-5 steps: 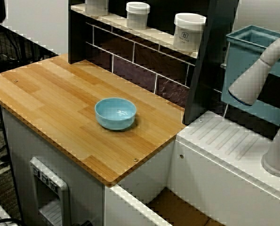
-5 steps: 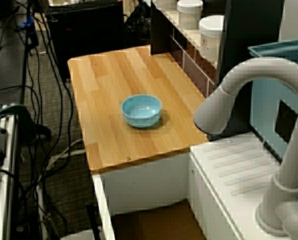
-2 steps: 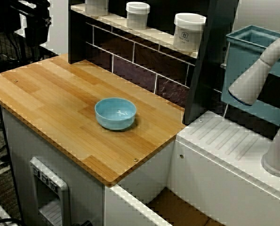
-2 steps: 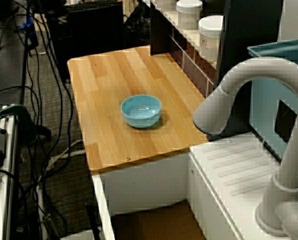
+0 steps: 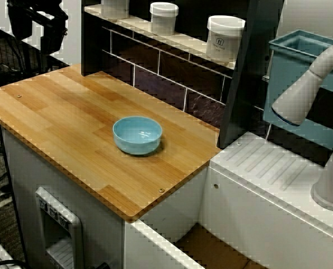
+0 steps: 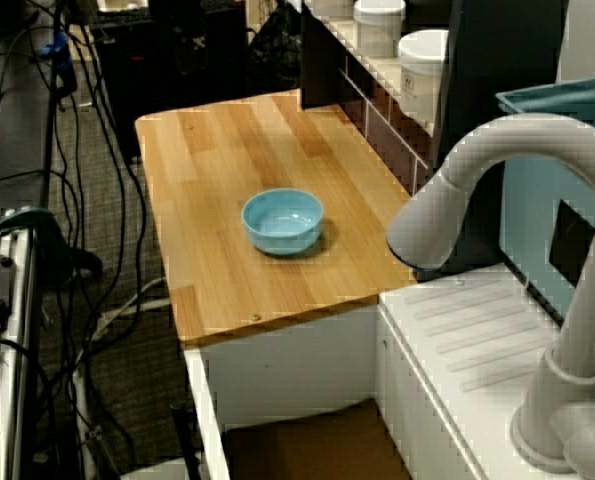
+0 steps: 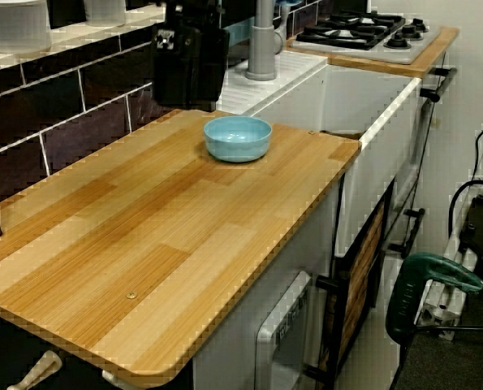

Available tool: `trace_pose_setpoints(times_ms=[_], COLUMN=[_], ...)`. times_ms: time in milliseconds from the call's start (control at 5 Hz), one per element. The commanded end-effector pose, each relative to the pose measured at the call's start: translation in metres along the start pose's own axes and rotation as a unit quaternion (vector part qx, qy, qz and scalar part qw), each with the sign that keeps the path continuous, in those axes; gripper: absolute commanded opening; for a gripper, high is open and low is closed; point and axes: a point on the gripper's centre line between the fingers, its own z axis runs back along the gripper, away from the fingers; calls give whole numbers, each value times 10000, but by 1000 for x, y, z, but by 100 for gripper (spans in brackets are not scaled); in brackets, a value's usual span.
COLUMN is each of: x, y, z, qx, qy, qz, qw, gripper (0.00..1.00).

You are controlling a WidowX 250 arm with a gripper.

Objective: Push into sink

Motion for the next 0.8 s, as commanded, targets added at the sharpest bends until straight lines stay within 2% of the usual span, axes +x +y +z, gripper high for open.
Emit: trace_pose_setpoints(times_ms=[0,200,400,600], x=[28,32,31,19], y=[13,0,-13,-9], z=[9,2,-11,15], qx=[-112,-176,-89,-170], qy=[-85,-29,-12,562], qz=[74,-128,-228,117], qw=[9999,9998,9997,9982], gripper=[100,100,100,100])
